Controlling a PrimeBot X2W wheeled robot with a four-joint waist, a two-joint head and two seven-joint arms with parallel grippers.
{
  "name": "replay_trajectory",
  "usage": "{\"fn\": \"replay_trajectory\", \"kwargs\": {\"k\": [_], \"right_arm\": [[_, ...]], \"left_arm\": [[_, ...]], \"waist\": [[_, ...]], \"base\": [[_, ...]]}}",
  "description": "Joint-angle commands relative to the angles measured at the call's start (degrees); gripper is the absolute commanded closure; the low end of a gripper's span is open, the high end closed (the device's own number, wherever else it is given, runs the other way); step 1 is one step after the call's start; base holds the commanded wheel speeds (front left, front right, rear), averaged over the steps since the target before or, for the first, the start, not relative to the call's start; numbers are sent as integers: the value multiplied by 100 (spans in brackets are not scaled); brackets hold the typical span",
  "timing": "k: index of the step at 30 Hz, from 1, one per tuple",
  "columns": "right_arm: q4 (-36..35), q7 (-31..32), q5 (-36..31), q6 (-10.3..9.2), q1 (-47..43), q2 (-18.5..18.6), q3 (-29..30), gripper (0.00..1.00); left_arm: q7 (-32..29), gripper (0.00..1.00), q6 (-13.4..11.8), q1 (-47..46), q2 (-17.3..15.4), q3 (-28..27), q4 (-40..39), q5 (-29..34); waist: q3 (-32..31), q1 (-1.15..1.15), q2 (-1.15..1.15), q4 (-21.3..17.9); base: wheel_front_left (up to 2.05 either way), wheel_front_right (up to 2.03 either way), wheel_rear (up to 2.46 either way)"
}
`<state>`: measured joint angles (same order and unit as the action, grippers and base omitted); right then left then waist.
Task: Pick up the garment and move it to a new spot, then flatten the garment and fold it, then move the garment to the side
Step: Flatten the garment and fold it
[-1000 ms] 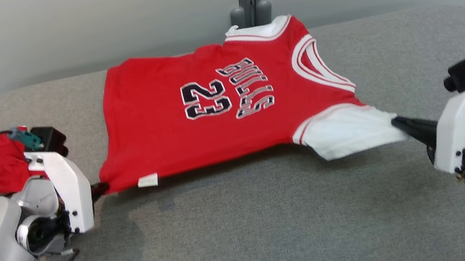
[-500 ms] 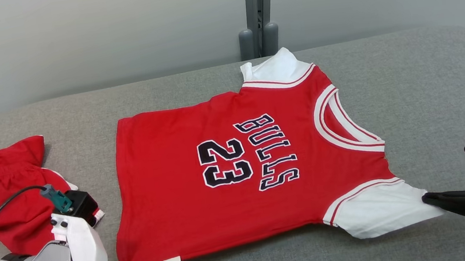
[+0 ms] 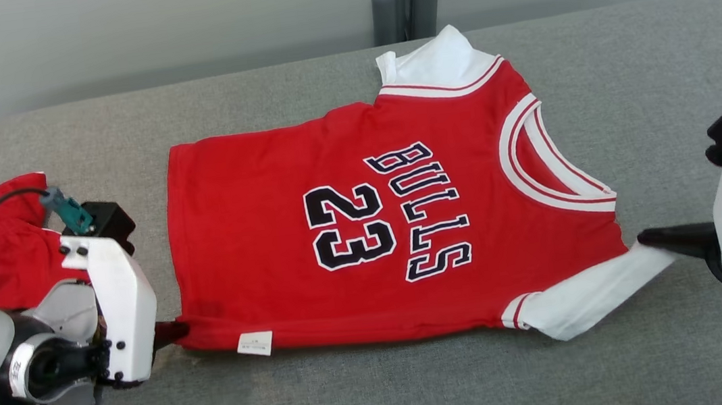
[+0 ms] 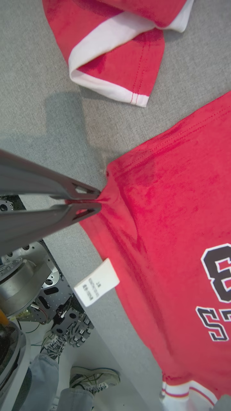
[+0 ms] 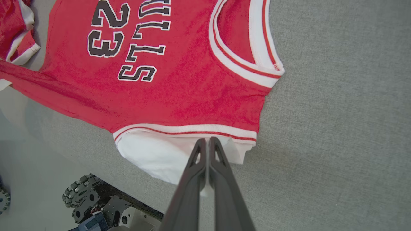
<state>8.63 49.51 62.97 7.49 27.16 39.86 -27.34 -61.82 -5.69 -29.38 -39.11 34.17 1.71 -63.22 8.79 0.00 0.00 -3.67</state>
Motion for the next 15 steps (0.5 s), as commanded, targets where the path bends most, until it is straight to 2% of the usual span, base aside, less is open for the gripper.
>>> {"fn": "replay_trajectory", "kwargs": {"k": [1,10,15], "right_arm": [[138,140,-97,1,213,-126,100,100],[1059,494,-523,1,1127,-834,593,100],[1334,411,-673,1,1416,-1010,765,100]], "left_arm": [[-76,100,-1,-244,63,-1,179,0],[-246,100,62,-1180,290,65,1101,263],[-227,100,108,-1420,354,63,1356,316]], "waist": [[155,0,0,4],[624,0,0,-15],[764,0,0,-8]], "base": [[0,0,0],[0,0,0],[0,0,0]]}}
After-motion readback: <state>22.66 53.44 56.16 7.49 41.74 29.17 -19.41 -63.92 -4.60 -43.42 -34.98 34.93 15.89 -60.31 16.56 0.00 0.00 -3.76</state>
